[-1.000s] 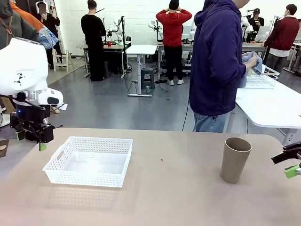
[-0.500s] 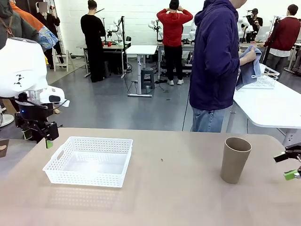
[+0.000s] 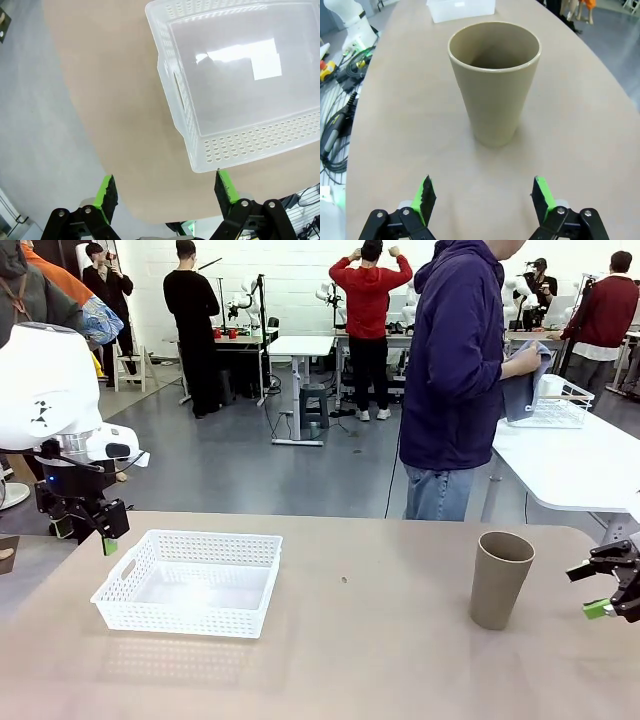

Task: Clean and organize the cups into the basket.
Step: Pick up the Organizing basket and move it to the center of the table, then pick up the Reusable plastic cup from the right side of the table and place it inside the Organizing basket.

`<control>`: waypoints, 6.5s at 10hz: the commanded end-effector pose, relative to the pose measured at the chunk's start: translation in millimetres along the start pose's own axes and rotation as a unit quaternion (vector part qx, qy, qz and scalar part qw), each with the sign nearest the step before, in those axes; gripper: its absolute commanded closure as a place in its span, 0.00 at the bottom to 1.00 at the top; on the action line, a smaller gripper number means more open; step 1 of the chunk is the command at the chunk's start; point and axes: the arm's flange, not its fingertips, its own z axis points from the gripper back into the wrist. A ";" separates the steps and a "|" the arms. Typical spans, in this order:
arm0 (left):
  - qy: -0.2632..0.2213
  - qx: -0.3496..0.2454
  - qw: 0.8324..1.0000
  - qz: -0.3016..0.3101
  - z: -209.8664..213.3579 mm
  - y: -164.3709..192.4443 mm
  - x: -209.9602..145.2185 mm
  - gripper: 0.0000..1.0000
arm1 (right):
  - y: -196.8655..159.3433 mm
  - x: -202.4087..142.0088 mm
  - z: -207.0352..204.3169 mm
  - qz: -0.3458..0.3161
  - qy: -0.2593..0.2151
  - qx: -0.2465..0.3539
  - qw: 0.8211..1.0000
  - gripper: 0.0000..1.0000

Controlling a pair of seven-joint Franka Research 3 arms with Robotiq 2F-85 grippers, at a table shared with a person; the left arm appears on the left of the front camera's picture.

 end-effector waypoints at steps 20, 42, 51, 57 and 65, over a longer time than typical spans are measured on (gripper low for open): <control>-0.111 0.000 0.994 0.017 -34.3 -0.1 -23.0 0.00 | -48.9 -14.1 -117.4 0.035 -0.135 0.036 0.990 0.00; -0.050 -0.070 0.995 0.044 -108.1 5.3 -6.1 1.00 | -31.5 5.7 -170.8 0.068 -0.167 0.110 0.977 1.00; -0.053 -0.074 0.994 0.058 -102.0 3.8 -6.2 1.00 | -33.6 2.4 -166.9 0.055 -0.187 0.111 0.975 1.00; -0.033 -0.081 0.987 0.134 -92.4 -53.6 15.5 1.00 | 17.3 66.9 -81.5 0.056 -0.290 0.072 0.953 0.61; 0.003 -0.043 0.990 0.137 -95.0 -190.0 106.8 1.00 | 19.8 93.1 -29.0 0.062 -0.319 0.038 0.945 0.61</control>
